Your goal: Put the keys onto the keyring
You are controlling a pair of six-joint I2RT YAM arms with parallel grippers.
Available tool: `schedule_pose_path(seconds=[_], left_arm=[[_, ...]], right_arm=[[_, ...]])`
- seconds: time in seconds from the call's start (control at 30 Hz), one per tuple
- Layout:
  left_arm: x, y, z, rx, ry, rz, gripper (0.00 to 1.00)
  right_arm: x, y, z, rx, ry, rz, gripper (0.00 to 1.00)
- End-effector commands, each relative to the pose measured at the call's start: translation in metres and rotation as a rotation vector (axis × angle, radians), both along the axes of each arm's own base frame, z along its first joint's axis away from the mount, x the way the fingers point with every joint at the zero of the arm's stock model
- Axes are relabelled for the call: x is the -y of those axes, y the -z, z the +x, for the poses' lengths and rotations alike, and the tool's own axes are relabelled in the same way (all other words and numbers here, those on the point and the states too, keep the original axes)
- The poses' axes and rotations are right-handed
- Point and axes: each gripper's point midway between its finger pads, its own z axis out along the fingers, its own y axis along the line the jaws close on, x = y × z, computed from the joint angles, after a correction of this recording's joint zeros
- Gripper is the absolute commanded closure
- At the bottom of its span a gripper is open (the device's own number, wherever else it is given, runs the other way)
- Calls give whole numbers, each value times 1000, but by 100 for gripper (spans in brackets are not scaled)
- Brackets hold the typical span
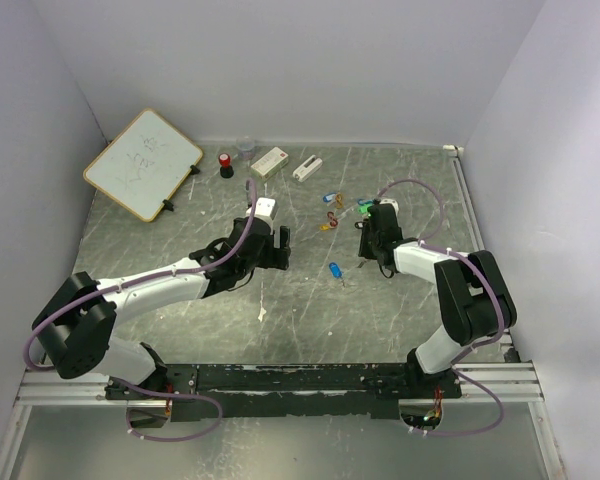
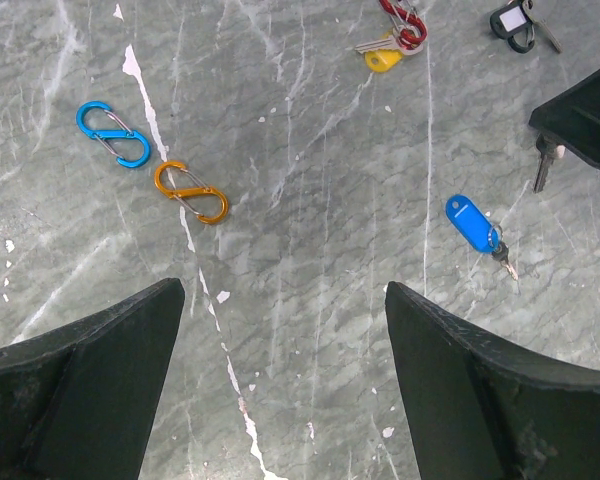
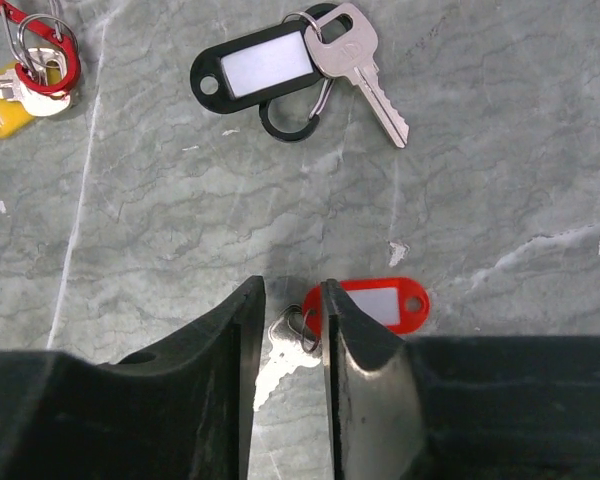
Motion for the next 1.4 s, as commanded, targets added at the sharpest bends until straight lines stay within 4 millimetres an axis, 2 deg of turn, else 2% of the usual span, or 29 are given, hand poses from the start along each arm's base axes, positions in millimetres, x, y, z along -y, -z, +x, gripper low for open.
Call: schedule_pose_path(seconds=[0.0, 0.53, 1.07, 1.37], left_arm=[[-1, 0, 4, 7, -19, 0, 7], [-1, 2, 4, 4, -18, 0, 8], [0, 2, 4, 3, -16, -3, 8], [0, 2, 4, 3, -18, -2, 8]], right_arm=[[1, -3, 2, 9, 9, 20, 73], [10, -13, 0, 31, 53, -7, 79], [14, -9, -10, 5, 68, -11, 82], [13, -8, -12, -1, 68, -8, 88]])
